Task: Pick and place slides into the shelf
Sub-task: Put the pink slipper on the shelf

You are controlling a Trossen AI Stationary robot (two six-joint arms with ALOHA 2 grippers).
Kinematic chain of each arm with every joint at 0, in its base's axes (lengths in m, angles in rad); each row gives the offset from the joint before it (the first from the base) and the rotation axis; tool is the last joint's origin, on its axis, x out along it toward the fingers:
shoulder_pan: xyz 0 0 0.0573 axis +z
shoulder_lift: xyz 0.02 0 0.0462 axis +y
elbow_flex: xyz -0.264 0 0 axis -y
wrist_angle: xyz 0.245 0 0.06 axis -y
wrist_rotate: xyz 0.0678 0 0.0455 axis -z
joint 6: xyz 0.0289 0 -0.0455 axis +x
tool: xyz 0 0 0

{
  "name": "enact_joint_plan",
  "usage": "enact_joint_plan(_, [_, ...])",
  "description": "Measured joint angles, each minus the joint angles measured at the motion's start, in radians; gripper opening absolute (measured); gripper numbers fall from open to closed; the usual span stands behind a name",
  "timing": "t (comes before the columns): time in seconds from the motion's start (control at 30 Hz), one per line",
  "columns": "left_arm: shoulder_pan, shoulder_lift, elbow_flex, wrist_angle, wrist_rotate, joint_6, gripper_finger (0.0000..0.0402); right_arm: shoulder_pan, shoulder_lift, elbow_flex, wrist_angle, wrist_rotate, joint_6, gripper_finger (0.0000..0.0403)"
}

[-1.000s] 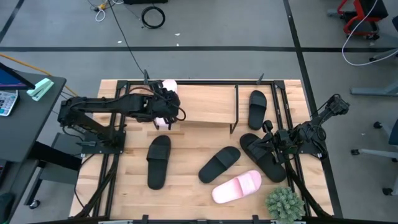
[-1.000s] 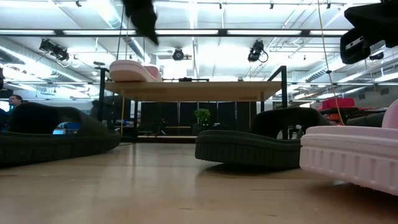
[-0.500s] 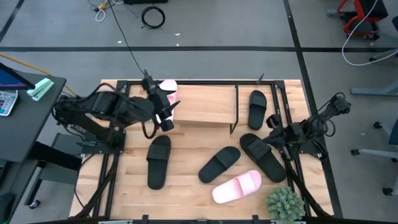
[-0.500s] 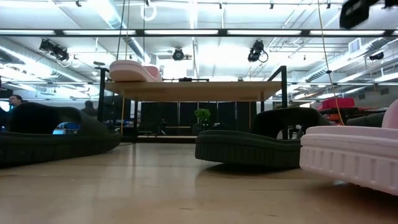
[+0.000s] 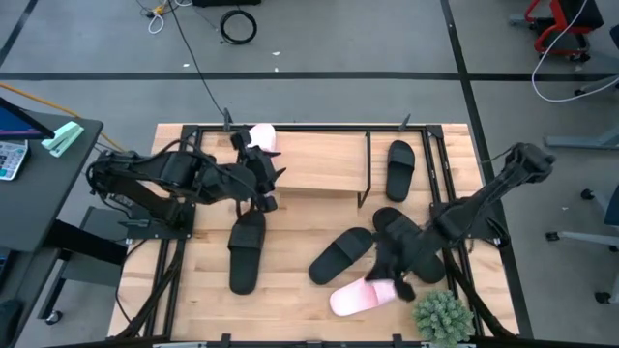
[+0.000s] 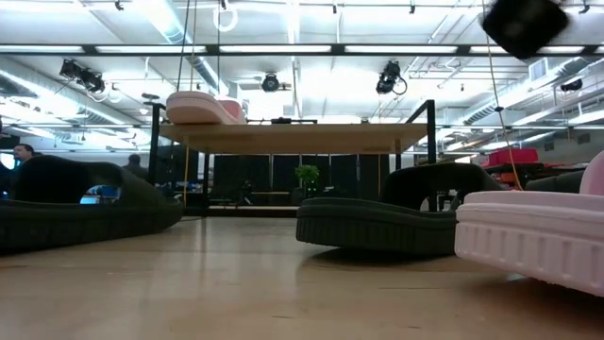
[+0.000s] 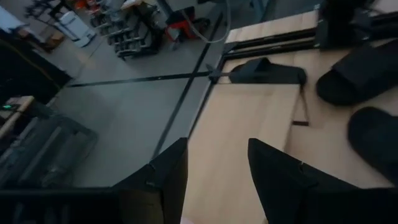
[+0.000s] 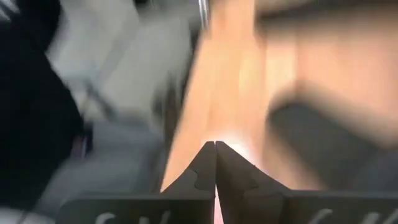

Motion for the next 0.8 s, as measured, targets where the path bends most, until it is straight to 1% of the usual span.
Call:
enact_joint_plan(0.07, [-0.002,0.001,-0.016,-0.009,0.018,-0.001,0.0173,0.023,0.1,0.092,-0.171,-0.067,0.101,0.0008])
enact_joint_plan(0.13, [-0.012,0.001,-0.024,-0.016,0.024,-0.006,0.0173,0.045,0.182,0.169,-0.281,-0.079,0.153,0.0008])
enact_joint_plan(0.2, [-0.017,0.0,-0.03,-0.012,0.024,-0.003,0.0171,0.06,0.244,0.231,-0.335,-0.08,0.174,0.001])
enact_joint_plan(0.27, [-0.017,0.001,-0.032,-0.012,0.026,0.0,0.0168,0.068,0.298,0.28,-0.35,-0.079,0.183,0.0012])
enact_joint_plan(0.33, [-0.016,0.001,-0.032,-0.01,0.025,-0.001,0.0165,0.063,0.333,0.317,-0.349,-0.08,0.128,0.0014])
enact_joint_plan(0.4, [-0.016,0.001,-0.032,-0.01,0.025,-0.003,0.0161,0.041,0.353,0.341,-0.347,-0.118,0.064,0.0017])
enact_joint_plan(0.47, [-0.019,0.001,-0.032,-0.014,0.025,-0.015,0.0157,0.015,0.367,0.358,-0.355,-0.167,0.104,0.0023])
enact_joint_plan(0.5, [-0.022,0.001,-0.032,-0.02,0.025,-0.024,0.0154,0.007,0.369,0.364,-0.364,-0.162,0.144,0.0027])
enact_joint_plan(0.6, [-0.024,0.001,-0.032,-0.035,0.026,-0.024,0.0147,0.004,0.368,0.367,-0.376,-0.101,0.243,0.0047])
enact_joint_plan(0.7, [-0.023,0.001,-0.032,-0.048,0.025,-0.024,0.014,0.006,0.368,0.367,-0.443,-0.1,0.333,0.0078])
enact_joint_plan(0.8, [-0.023,0.001,-0.032,-0.062,0.025,-0.025,0.0133,0.01,0.373,0.367,-0.558,-0.102,0.395,0.0114])
